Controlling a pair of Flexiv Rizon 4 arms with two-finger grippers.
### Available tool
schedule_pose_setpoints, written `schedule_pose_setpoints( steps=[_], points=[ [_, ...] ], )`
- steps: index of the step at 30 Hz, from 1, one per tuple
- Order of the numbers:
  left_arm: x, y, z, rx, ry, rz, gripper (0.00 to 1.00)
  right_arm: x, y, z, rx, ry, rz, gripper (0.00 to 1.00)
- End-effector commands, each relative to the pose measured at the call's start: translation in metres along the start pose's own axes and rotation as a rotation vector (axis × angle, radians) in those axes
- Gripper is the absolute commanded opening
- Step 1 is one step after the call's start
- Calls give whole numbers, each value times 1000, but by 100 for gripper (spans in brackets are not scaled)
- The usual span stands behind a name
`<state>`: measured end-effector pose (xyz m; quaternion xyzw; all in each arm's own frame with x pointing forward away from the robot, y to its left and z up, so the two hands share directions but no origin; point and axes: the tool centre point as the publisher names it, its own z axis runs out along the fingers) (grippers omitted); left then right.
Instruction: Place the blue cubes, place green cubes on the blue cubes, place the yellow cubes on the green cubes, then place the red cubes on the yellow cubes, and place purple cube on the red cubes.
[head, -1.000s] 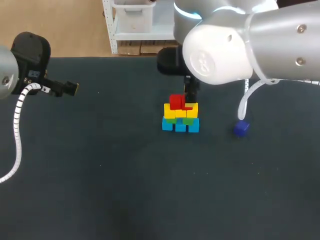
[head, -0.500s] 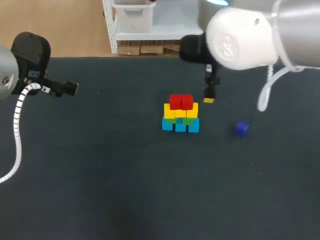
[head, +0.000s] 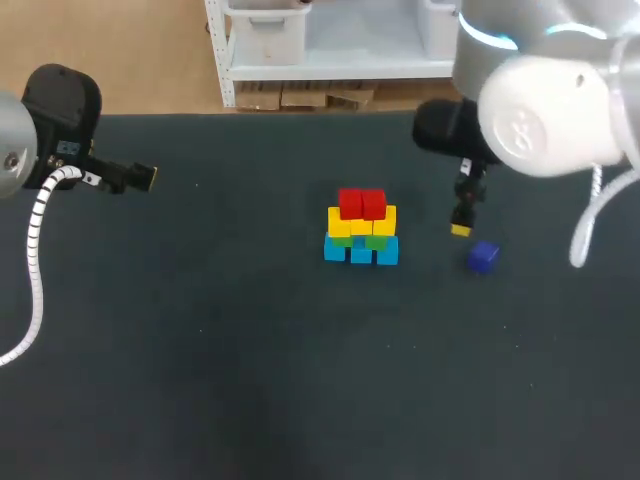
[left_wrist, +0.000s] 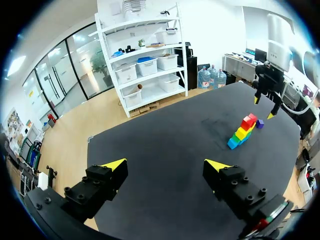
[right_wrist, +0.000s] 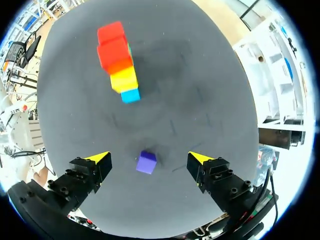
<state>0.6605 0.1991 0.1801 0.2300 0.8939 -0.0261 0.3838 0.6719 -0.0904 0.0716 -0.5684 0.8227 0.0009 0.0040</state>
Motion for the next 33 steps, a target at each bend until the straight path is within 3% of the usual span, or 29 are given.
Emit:
schedule_pose_setpoints(
  steps=[1,8,17,30,31,32,33],
  points=[
    [0,1,0,5,-1,1,100,20,10,9,32,-37,23,100],
    [0,1,0,5,-1,1,100,34,4,27,-3,-12,98,100],
    [0,1,0,5,-1,1,100,32,10,50,-79,2,113,100],
    [0,1,0,5,-1,1,100,33,3,69,-96,32,145,100],
    [0,1,0,5,-1,1,100,34,3,70,-96,33,145,97],
    [0,1,0,5,-1,1,100,34,3,70,-97,38,148,65],
    [0,1,0,5,-1,1,100,35,3,71,-96,41,149,44]
  ],
)
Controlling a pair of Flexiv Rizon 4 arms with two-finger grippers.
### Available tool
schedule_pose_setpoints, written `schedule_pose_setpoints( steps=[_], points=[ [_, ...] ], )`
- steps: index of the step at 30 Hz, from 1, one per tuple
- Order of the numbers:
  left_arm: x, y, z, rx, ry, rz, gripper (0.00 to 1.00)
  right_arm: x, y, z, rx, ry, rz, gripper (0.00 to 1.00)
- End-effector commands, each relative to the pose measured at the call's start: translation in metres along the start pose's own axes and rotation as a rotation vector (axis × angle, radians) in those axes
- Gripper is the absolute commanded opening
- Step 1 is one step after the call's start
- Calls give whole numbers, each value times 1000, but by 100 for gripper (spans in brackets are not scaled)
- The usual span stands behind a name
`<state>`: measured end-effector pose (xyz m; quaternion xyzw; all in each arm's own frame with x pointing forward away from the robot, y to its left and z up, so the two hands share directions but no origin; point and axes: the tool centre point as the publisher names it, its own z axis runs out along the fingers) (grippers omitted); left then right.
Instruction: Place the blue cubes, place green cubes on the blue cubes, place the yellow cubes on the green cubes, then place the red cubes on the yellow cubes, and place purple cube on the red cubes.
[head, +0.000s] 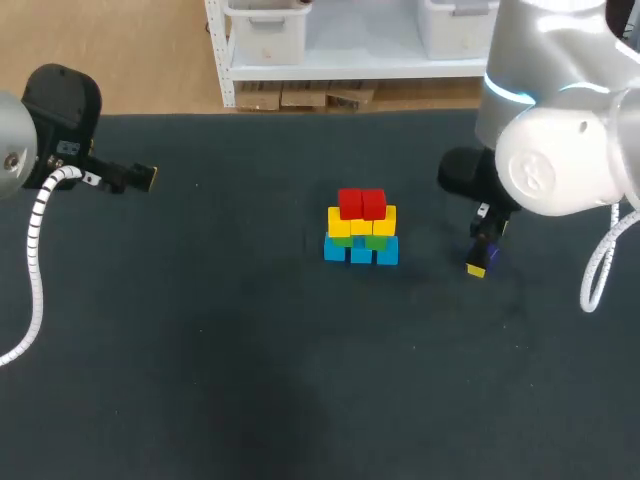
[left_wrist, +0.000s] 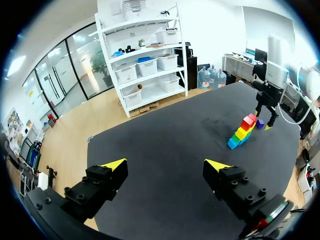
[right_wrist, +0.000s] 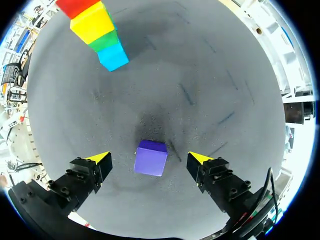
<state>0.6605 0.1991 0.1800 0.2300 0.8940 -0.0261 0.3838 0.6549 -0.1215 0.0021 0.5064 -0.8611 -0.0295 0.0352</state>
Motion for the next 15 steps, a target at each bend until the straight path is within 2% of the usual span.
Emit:
schedule_pose_setpoints(
  steps=[1,2,3,15],
  points=[
    [0,1,0,5,-1,1,100,0,-3,2,-4,10,4,27],
    [0,1,0,5,-1,1,100,0,-3,2,-6,12,6,3],
    [0,1,0,5,-1,1,100,1,-2,3,-7,13,6,0],
    [0,1,0,5,-1,1,100,2,5,-17,-1,-14,-20,0]
  ],
)
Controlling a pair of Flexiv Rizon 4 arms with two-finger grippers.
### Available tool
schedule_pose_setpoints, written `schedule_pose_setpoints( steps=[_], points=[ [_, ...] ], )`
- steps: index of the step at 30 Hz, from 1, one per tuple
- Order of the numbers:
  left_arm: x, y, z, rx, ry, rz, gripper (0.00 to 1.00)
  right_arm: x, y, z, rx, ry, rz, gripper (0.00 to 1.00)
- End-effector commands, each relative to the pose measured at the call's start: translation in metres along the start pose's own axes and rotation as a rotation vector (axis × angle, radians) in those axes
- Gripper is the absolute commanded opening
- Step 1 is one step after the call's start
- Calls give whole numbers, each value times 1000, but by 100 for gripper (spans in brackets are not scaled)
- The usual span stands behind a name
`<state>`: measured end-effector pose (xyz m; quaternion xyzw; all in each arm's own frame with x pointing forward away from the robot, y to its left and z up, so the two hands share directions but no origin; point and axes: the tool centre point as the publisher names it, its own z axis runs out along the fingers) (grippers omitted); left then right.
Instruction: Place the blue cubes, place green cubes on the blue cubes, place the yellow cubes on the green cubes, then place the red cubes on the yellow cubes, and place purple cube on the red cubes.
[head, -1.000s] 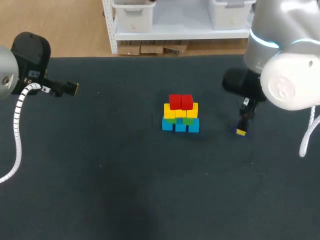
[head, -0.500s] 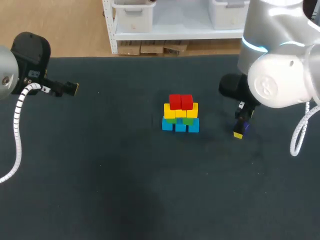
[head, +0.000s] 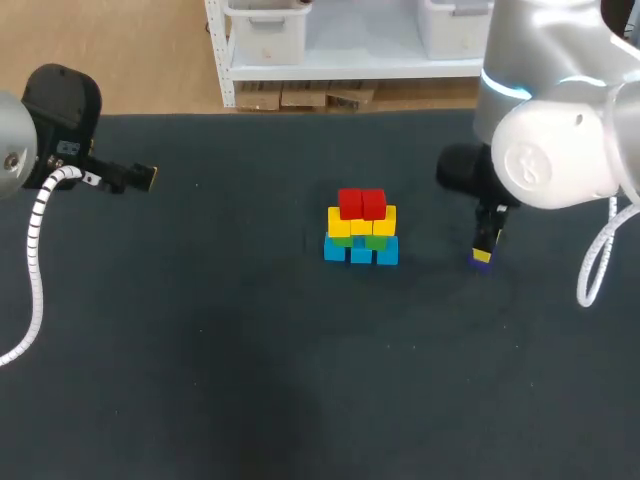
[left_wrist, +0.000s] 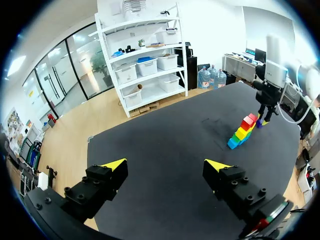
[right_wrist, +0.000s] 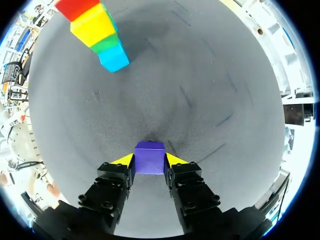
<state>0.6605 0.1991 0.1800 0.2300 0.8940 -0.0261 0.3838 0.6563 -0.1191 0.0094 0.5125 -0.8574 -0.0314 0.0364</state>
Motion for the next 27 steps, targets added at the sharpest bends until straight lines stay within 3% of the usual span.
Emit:
schedule_pose_setpoints(
  steps=[1,6,11,20,27],
  points=[
    [0,1,0,5,-1,1,100,4,5,-13,5,-19,-13,0],
    [0,1,0,5,-1,1,100,1,4,-38,44,-46,-50,0],
    [0,1,0,5,-1,1,100,-11,4,-80,63,-85,-141,0],
    [0,1,0,5,-1,1,100,-62,41,-151,110,-124,-406,0],
    [0,1,0,5,-1,1,100,-100,68,-170,146,-122,-524,0]
  ],
)
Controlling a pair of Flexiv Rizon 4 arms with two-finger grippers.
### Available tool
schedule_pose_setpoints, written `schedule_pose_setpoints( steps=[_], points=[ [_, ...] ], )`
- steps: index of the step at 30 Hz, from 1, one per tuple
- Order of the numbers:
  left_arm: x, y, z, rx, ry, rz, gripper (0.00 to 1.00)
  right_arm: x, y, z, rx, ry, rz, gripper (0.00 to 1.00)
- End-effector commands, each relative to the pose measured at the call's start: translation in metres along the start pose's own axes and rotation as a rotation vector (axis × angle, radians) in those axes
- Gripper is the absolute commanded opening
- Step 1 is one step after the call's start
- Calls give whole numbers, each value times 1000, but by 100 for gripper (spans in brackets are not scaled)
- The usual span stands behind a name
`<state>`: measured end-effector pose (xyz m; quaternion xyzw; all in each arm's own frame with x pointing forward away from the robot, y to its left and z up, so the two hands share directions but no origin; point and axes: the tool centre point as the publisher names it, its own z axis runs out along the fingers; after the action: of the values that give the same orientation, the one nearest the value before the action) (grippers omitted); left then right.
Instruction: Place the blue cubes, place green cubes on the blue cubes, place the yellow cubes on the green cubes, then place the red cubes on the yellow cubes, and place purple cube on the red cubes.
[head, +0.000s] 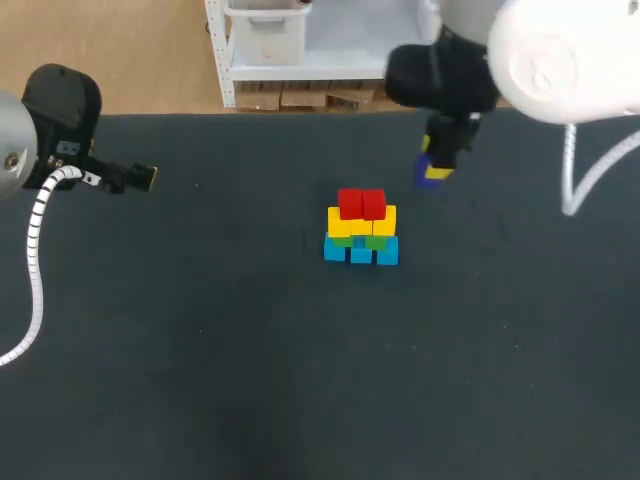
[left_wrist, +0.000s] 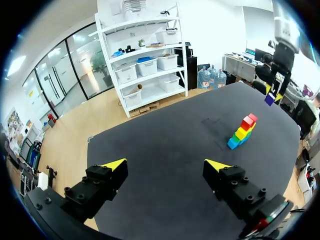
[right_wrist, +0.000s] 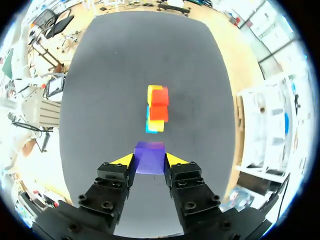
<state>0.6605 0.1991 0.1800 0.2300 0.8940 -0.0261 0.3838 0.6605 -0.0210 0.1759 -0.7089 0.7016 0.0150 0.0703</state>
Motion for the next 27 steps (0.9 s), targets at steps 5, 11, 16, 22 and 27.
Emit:
schedule_pose_setpoints(
  steps=[5,11,16,22,27],
  points=[
    [0,1,0,5,-1,1,100,-40,-1,-1,-9,20,-38,0],
    [0,1,0,5,-1,1,100,-52,3,10,-32,14,-44,0],
    [0,1,0,5,-1,1,100,-56,4,19,-58,28,-38,0],
    [0,1,0,5,-1,1,100,-58,2,30,-80,50,-19,0],
    [0,1,0,5,-1,1,100,-61,1,35,-82,64,-19,0]
  ],
)
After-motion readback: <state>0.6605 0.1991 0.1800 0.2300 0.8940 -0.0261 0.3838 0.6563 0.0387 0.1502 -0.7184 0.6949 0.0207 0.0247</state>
